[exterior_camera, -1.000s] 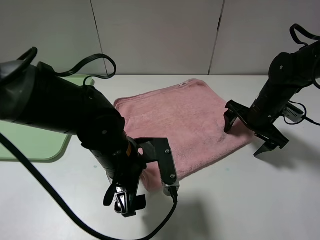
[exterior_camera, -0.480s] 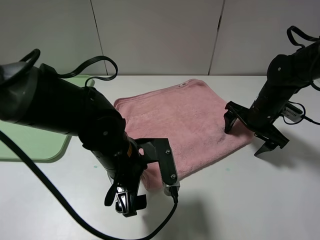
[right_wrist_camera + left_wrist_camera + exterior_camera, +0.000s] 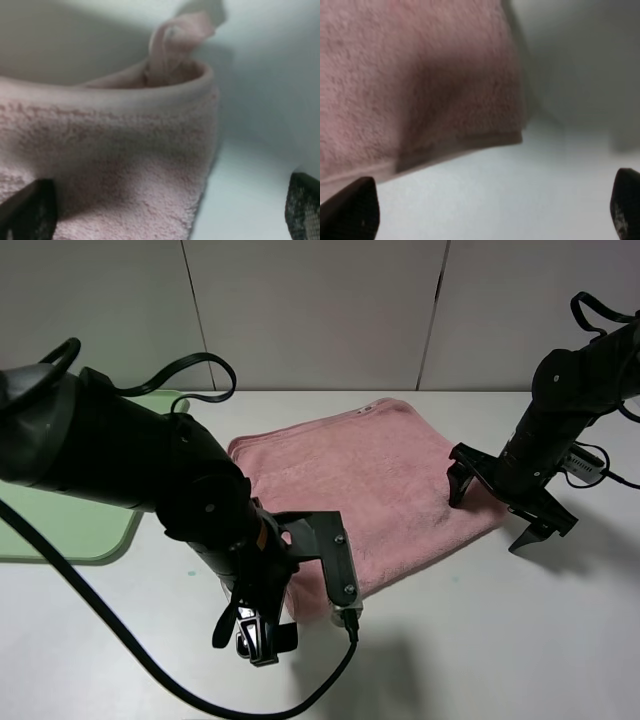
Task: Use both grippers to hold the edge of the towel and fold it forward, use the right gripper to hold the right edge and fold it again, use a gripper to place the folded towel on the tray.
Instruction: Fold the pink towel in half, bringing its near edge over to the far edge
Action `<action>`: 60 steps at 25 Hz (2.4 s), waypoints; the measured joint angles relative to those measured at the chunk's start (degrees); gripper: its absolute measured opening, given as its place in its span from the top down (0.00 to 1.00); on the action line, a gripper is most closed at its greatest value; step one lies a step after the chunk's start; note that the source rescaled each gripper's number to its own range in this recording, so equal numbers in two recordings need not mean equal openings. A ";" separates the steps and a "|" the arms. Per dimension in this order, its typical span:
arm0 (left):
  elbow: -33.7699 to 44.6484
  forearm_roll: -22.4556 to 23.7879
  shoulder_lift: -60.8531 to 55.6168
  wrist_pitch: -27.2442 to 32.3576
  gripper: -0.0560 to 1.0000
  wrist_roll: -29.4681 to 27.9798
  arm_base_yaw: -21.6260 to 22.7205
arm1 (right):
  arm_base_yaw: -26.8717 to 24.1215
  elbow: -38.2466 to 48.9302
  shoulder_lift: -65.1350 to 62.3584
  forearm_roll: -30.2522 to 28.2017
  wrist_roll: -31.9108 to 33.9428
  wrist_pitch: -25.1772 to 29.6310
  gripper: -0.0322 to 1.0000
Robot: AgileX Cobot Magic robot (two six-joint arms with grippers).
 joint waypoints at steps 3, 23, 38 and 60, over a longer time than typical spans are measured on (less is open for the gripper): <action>0.00 0.00 0.00 -0.42 0.08 -0.75 0.00 | 0.00 0.00 0.00 -0.06 0.00 -0.12 0.00; -14.13 -0.32 7.36 11.10 0.09 -11.54 -0.06 | 0.00 0.00 0.00 -0.98 0.00 -0.86 0.00; -15.32 -3.06 13.60 8.35 0.15 -14.13 -0.06 | 0.00 0.00 0.00 -1.70 -0.22 -1.49 0.00; -15.50 -1.77 13.97 7.83 0.59 -14.54 0.00 | 0.00 0.00 0.42 -2.41 -0.89 -5.69 0.74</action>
